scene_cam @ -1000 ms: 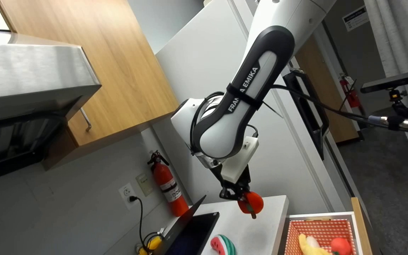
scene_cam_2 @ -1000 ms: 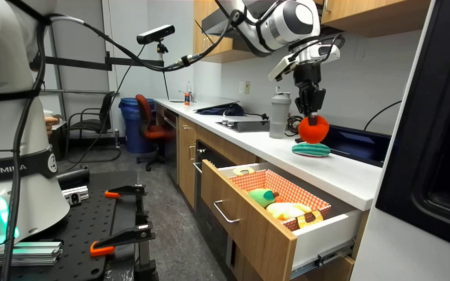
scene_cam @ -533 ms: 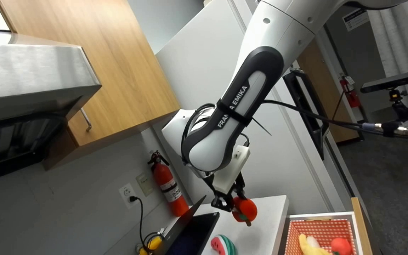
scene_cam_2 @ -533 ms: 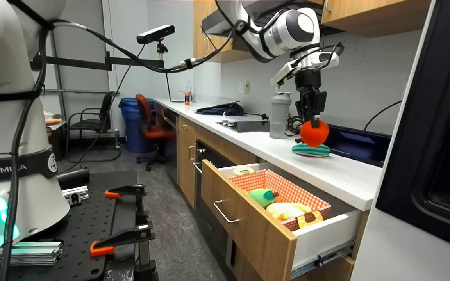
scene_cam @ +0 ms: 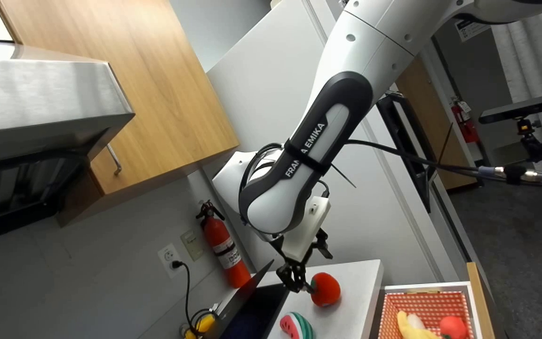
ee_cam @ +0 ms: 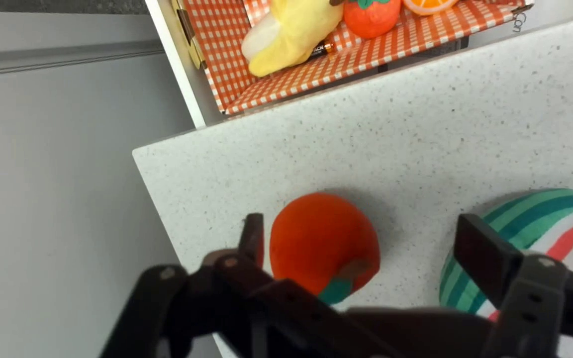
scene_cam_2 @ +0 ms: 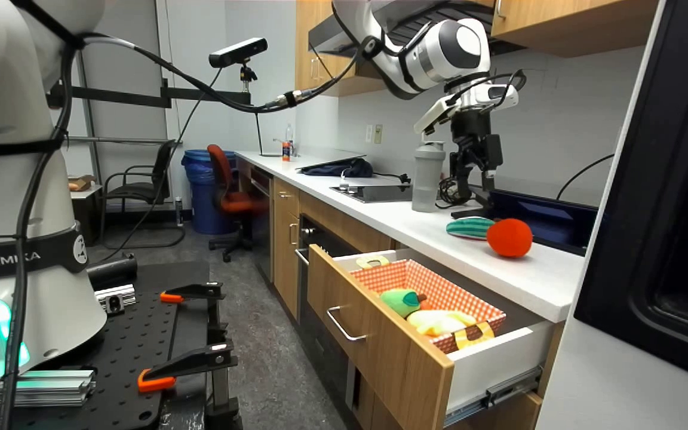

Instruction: Put the orange plus toy on the counter then close the drawer

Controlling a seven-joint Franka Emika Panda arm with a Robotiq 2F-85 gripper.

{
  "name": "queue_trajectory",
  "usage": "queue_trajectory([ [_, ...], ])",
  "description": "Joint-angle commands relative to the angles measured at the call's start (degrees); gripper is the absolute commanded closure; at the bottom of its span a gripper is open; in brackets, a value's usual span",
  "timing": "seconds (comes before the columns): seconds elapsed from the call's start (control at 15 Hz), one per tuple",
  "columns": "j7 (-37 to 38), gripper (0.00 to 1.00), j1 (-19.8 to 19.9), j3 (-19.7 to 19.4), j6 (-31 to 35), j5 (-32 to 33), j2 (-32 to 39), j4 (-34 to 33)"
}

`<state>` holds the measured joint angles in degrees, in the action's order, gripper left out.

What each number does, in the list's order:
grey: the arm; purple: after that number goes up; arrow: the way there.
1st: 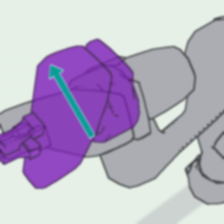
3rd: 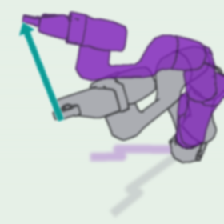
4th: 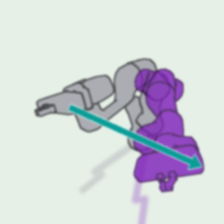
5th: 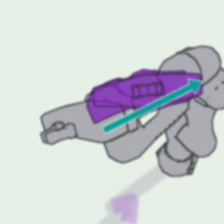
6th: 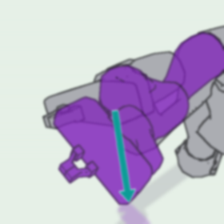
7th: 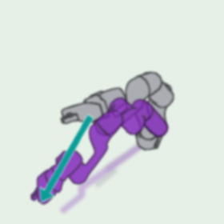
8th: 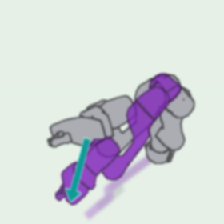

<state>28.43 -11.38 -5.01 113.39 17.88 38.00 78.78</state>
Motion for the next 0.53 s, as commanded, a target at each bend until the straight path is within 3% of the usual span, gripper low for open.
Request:
queue_trajectory([
  [0.0,-0.8,0.0,-0.4,-0.2,-2.7,-0.5,0.6,-1.5],
  [0.47,-2.1,0.0,-0.7,1.6,-3.1,-2.2,-2.7,3.8],
])
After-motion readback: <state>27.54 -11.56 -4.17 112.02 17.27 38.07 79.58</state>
